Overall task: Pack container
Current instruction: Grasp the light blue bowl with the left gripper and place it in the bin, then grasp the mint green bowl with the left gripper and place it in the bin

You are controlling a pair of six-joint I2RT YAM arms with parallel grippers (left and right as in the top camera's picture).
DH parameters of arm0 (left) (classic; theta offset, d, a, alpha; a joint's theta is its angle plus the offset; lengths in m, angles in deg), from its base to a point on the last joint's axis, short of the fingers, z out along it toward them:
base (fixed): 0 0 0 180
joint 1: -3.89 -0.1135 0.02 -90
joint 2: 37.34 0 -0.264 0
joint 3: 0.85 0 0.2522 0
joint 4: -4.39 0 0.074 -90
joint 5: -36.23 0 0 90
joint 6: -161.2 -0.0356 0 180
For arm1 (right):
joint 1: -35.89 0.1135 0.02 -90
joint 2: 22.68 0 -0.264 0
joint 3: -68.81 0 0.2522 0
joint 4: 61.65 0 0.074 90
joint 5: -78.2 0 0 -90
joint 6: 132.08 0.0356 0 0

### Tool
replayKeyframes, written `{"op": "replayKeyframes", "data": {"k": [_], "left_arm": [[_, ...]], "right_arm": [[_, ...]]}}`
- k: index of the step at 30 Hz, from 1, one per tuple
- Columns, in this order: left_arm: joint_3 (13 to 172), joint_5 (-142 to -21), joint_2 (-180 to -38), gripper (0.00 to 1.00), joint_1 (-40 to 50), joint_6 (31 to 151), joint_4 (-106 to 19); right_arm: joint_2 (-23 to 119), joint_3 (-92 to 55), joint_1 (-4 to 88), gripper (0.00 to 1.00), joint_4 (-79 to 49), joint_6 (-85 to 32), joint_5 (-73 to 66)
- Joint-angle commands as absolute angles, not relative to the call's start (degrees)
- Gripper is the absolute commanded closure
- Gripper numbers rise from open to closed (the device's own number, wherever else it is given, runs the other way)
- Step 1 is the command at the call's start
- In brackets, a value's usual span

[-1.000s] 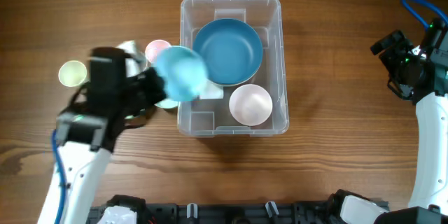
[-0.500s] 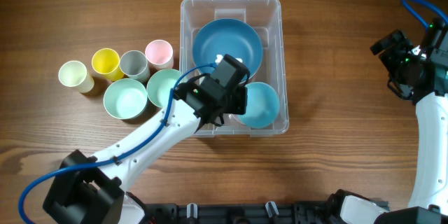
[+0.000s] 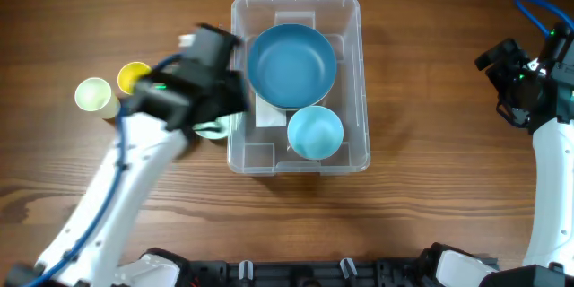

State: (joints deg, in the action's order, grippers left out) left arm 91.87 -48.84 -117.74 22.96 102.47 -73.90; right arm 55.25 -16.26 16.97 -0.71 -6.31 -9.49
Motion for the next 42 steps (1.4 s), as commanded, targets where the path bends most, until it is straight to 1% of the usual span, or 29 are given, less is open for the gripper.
{"op": "replayKeyframes", "data": {"k": [1,3,4,7,9,12,16,17,21,22,23,25,26,28,32,38,41,42], "left_arm": [[90.30,-45.34,-117.52,0.32,7.22,106.43,-80.18],[86.74,-46.41,-117.98,0.27,-1.24,106.40,-80.57],[83.35,-48.99,-118.09,0.26,-6.33,106.29,-78.78],[75.85,-54.78,-118.13,0.25,-13.67,105.94,-72.07],[70.04,-56.38,-118.22,0.25,-16.29,105.92,-66.04],[64.90,-58.91,-119.20,0.26,-16.29,103.41,-59.41],[63.37,-59.02,-122.44,0.27,-15.05,100.96,-54.32],[63.35,-59.07,-123.46,0.29,-14.83,100.33,-53.42],[63.37,-59.07,-127.81,0.49,-14.79,100.33,-52.57],[63.35,-59.09,-129.06,0.56,-14.79,100.33,-52.13],[63.37,-59.09,-129.63,0.60,-14.79,100.33,-51.96],[63.37,-59.09,-130.72,0.76,-14.79,100.31,-51.68],[63.37,-59.15,-130.83,0.86,-14.79,100.31,-51.85],[63.39,-59.11,-129.89,0.96,-14.81,99.89,-52.83],[64.40,-59.07,-124.93,0.96,-14.79,99.89,-56.99],[71.61,-57.87,-110.52,0.96,-14.35,99.65,-69.66],[76.24,-64.12,-105.30,0.96,-10.02,96.85,-69.58],[77.90,-65.93,-104.25,0.96,-7.05,96.87,-68.79]], "right_arm": [[55.49,-16.53,17.06,0.00,-0.89,-5.87,-10.08],[55.49,-16.53,17.06,0.00,-0.89,-5.87,-10.08],[55.49,-16.53,17.06,0.00,-0.89,-5.90,-10.08],[55.49,-16.53,17.06,0.00,-0.89,-5.90,-10.08],[55.49,-16.53,17.06,0.00,-0.89,-5.90,-10.08],[55.49,-16.53,17.06,0.00,-0.89,-5.90,-10.08],[55.49,-16.53,17.06,0.00,-0.89,-5.90,-10.08],[55.49,-16.53,17.06,0.00,-0.89,-5.87,-10.08],[55.49,-16.53,17.06,0.00,-0.89,-5.90,-10.08],[55.49,-16.53,17.06,0.00,-0.89,-5.87,-10.08],[55.49,-16.53,17.06,0.00,-0.89,-5.92,-10.08],[55.49,-16.53,17.06,0.00,-0.89,-5.90,-10.08],[55.49,-16.53,17.06,0.00,-0.89,-5.87,-10.08],[55.49,-16.53,17.06,0.00,-0.89,-5.90,-10.08],[55.49,-16.53,17.06,0.00,-0.89,-5.90,-10.08],[55.49,-16.53,17.06,0.00,-0.89,-5.90,-10.08],[55.49,-16.53,17.06,0.00,-0.89,-5.90,-10.08],[55.49,-16.53,17.06,0.00,-0.89,-5.90,-10.08]]}}
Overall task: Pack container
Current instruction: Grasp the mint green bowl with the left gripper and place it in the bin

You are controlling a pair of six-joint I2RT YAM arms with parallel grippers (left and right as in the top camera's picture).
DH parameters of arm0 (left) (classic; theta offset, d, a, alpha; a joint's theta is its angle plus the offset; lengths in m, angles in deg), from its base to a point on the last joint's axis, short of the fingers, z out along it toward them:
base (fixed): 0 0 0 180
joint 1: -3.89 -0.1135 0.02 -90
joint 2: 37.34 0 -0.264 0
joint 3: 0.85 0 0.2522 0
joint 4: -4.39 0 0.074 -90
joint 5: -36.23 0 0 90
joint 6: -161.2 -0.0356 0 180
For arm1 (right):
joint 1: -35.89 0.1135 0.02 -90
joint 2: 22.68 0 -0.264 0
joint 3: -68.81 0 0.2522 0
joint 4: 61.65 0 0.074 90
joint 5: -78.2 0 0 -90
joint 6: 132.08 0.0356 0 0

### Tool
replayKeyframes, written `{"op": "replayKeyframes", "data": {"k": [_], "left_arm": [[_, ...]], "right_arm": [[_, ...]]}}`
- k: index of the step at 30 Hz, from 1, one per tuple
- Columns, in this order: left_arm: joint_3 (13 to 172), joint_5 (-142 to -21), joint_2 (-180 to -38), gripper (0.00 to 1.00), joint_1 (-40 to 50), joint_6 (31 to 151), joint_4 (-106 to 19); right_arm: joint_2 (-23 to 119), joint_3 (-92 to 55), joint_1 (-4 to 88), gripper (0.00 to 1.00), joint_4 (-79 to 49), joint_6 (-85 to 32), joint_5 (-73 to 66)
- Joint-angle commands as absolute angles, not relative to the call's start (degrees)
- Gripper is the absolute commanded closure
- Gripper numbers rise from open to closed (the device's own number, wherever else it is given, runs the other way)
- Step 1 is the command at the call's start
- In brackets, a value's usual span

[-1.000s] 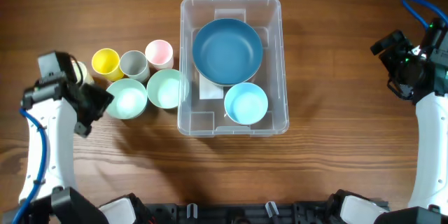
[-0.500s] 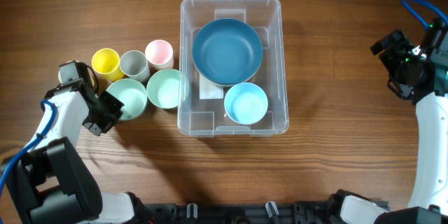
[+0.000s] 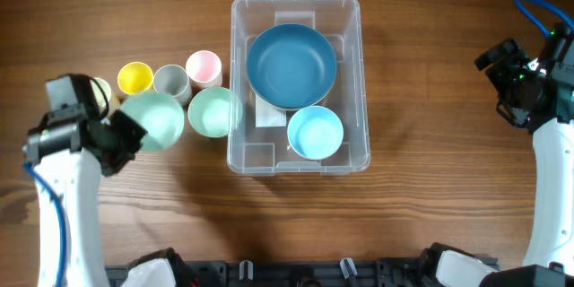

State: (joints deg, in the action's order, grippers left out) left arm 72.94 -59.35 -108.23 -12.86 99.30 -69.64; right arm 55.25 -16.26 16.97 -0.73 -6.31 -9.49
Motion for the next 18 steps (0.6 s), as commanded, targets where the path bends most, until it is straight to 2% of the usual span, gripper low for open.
{"op": "replayKeyframes", "data": {"k": [1,7,10,14,18], "left_arm": [[79.35,-66.65,-103.75,0.96,-3.11,96.90,-67.48],[80.70,-62.02,-108.97,0.96,23.86,97.77,-56.62],[80.68,-58.83,-115.57,0.96,31.77,98.62,-54.54],[80.70,-59.24,-125.08,0.94,37.95,99.45,-49.88],[80.72,-60.58,-129.71,0.77,39.13,100.59,-47.52]], "right_arm": [[55.49,-16.53,17.06,0.00,-0.89,-5.90,-10.08],[55.49,-16.53,17.06,0.00,-0.89,-5.90,-10.08],[55.49,-16.53,17.06,0.00,-0.89,-5.90,-10.08],[55.49,-16.53,17.06,0.00,-0.89,-5.90,-10.08],[55.49,-16.53,17.06,0.00,-0.89,-5.92,-10.08]]}}
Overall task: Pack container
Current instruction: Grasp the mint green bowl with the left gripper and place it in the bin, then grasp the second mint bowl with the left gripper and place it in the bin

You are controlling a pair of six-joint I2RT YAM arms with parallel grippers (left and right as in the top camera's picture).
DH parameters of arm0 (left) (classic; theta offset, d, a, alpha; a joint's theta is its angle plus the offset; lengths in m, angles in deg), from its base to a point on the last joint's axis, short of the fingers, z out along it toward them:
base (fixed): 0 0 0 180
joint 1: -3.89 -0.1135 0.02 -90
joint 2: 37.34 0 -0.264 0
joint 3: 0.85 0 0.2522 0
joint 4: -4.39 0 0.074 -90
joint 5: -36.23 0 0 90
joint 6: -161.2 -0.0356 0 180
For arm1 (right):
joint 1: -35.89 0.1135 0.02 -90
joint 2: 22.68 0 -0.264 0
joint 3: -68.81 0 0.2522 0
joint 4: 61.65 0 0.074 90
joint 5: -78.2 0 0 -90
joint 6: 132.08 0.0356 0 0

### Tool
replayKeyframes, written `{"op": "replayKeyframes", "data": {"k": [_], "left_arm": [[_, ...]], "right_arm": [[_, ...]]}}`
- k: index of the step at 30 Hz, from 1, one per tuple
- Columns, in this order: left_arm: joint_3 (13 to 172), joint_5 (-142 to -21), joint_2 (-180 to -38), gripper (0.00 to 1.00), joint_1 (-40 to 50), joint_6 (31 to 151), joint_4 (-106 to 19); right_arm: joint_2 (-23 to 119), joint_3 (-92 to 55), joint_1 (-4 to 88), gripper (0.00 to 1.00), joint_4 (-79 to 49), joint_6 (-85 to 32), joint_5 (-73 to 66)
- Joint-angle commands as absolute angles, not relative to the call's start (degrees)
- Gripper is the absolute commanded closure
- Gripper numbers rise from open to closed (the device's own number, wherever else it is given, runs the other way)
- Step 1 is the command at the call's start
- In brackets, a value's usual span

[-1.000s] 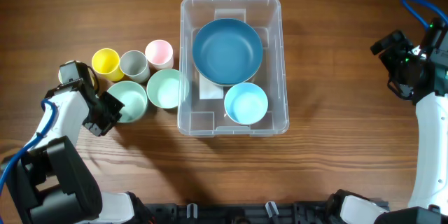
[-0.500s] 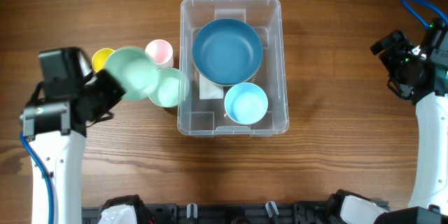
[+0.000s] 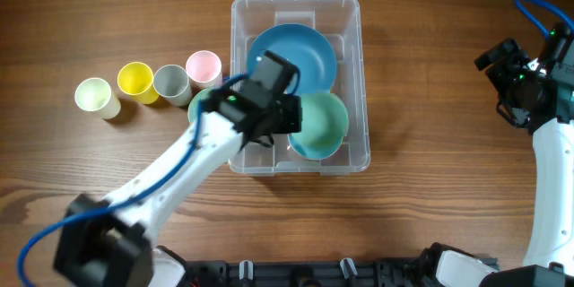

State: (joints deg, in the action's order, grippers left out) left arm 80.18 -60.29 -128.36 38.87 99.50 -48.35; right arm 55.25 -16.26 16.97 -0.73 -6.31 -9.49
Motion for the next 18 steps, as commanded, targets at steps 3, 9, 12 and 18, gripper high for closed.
{"op": "replayKeyframes", "data": {"k": [3,9,12,18], "left_arm": [[83.74,-60.53,-128.38,0.59,37.95,100.59,-51.33],[93.79,-55.02,-122.28,0.48,29.95,100.61,-67.41],[93.82,-49.34,-119.38,0.36,20.62,103.48,-76.00],[86.36,-56.77,-122.35,0.36,4.43,103.13,-75.87]], "right_arm": [[55.49,-16.53,17.06,0.00,-0.89,-5.90,-10.08],[55.49,-16.53,17.06,0.00,-0.89,-5.90,-10.08],[55.49,-16.53,17.06,0.00,-0.89,-5.90,-10.08],[55.49,-16.53,17.06,0.00,-0.89,-5.90,-10.08]]}}
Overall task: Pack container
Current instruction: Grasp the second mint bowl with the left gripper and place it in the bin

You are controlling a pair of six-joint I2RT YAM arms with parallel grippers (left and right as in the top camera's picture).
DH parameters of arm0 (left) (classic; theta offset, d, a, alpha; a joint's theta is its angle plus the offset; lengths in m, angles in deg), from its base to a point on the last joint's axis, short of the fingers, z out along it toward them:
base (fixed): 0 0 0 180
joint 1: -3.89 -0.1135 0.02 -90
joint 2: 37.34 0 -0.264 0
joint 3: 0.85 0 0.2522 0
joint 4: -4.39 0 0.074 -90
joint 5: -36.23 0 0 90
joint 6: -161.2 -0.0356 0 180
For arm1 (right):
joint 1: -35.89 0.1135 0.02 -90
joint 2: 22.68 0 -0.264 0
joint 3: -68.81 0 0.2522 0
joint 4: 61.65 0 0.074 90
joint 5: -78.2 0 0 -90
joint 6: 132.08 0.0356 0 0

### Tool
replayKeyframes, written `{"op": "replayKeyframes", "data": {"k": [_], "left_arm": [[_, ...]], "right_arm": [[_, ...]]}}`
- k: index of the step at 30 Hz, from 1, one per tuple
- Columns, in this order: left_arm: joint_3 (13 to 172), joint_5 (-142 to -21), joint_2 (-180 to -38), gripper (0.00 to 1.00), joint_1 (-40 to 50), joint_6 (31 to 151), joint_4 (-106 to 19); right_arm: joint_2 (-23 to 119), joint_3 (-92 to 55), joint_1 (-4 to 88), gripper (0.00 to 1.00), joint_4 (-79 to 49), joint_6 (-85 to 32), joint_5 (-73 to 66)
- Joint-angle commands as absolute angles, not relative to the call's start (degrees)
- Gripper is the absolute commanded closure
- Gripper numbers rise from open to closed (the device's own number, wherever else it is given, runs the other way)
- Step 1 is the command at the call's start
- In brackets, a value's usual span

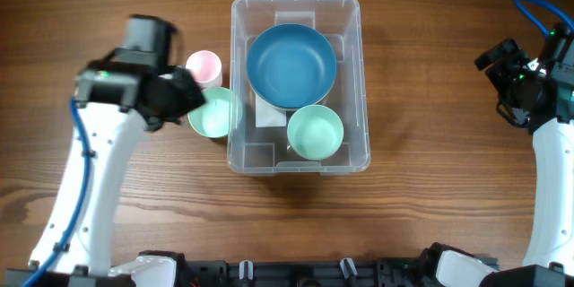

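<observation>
A clear plastic container stands mid-table. Inside it lie a large blue bowl and a mint green bowl at its near end; whatever is beneath that bowl is hidden. Just outside the container's left wall sits a second mint green bowl. My left gripper hovers at that bowl's left rim; its jaws are too dark to read. A pink cup stands behind the bowl. My right gripper stays far right, away from everything.
The left arm's body covers the table area left of the pink cup, so anything standing there is hidden. Bare wooden table surrounds the container on the right and front.
The mint bowl that the left gripper held over the container's near end now rests there, let go. The left gripper has moved out to the other mint bowl left of the container.
First the left arm was over the bowls left of the container, which held the blue bowl and a light blue bowl. Then it held a mint bowl out at the left. Then that bowl was over the light blue one, where it now sits.
</observation>
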State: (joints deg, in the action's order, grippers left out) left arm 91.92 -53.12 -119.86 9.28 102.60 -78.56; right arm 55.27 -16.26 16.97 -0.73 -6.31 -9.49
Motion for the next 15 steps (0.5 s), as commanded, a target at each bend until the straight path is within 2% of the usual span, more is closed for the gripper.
{"op": "replayKeyframes", "data": {"k": [1,6,11,15], "left_arm": [[83.78,-58.21,-123.16,0.36,3.79,102.95,-73.16],[74.78,-60.40,-127.84,0.35,5.17,103.21,-61.38],[72.81,-60.14,-134.70,0.38,5.54,103.15,-54.45],[72.81,-60.44,-139.16,0.67,5.54,103.17,-53.97]], "right_arm": [[55.49,-16.53,17.06,0.00,-0.89,-5.90,-10.08],[55.49,-16.53,17.06,0.01,-0.89,-5.90,-10.08],[55.49,-16.53,17.06,0.00,-0.89,-5.90,-10.08],[55.49,-16.53,17.06,0.00,-0.89,-5.90,-10.08]]}}
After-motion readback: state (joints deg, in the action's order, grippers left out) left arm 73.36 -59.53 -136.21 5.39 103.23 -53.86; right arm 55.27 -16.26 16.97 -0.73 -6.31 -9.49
